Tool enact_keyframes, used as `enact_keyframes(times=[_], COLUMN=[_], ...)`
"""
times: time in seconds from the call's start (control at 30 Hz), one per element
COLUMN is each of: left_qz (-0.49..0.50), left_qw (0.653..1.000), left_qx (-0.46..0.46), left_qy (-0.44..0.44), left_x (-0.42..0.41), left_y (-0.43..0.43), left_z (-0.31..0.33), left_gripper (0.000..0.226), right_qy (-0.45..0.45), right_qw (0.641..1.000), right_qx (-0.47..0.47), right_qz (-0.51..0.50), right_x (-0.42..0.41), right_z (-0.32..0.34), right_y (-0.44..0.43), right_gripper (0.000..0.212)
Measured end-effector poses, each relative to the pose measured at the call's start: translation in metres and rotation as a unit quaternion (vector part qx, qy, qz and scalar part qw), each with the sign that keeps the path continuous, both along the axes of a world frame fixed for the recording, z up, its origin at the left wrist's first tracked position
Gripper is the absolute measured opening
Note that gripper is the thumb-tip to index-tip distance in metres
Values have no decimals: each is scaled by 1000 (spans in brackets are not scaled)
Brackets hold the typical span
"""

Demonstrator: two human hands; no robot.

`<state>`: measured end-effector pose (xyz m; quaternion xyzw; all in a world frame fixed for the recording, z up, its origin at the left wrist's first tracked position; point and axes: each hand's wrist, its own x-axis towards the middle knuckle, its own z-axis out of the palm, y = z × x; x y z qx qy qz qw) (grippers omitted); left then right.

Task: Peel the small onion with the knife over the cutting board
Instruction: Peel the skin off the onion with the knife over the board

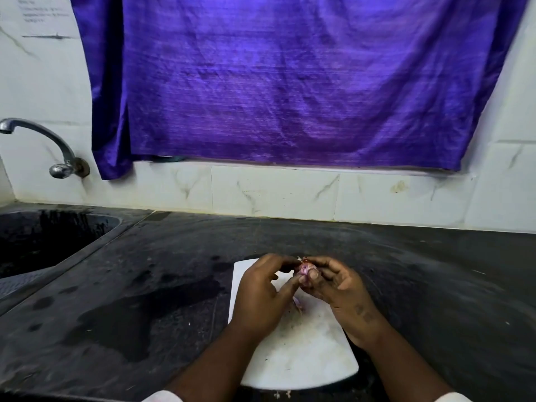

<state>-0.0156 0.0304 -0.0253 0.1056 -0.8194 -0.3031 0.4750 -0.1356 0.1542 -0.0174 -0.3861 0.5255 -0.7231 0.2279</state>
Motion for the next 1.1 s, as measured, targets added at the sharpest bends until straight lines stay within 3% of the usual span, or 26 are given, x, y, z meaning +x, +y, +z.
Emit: enact_keyframes(times=[0.23,0.33,0.53,0.77,1.1], left_qz=[12,16,26,-20,11], left_qw=[999,1000,1000,999,1000], left_qx=[-26,-16,-5,47,11], left_qy=[19,17,-5,7,9], left_x=[-1,-1,0,3,0], left_y=[-5,-1,3,6,0], left_z=[-4,-3,-2,1,-5], left_gripper=[8,7,28,27,31], right_qy=[22,26,43,33,61], right_qw=[999,999,999,999,998], right_qx=[21,18,20,11,15], right_qz=[11,8,9,-3,-15], right_x=[-1,1,3,0,-3], right_z=[-3,-1,0,0,-4], right_y=[-1,-1,0,0,-1], right_gripper=[25,34,36,35,36])
